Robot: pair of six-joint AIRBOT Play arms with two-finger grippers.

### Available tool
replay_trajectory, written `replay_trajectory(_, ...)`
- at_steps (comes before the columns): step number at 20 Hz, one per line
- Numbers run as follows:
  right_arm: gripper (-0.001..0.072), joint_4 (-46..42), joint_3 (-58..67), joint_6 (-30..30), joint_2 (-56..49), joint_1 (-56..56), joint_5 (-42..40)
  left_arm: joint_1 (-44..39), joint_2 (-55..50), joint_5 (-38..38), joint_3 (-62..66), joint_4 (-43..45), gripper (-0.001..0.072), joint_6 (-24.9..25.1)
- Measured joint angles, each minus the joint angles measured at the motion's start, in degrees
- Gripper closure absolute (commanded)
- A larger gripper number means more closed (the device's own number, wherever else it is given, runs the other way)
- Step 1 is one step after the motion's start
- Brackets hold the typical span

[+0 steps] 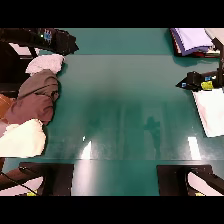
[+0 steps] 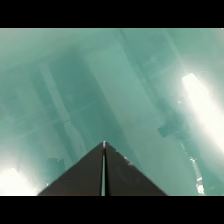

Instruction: Fold the shirts.

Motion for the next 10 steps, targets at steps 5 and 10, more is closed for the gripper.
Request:
replay_trajectory(5,0.0698,0.04,0.00,0.00,0.02,0.04,-0.20,0.00,0.02,0.02,0.00,0.00,0.0686,-0.02)
replay_trajectory(10,0.0698,0.07,0.00,0.00,0.00,0.04,-0.24,0.00,0.00,0.00,0.00,0.00,0.0686,-0.02)
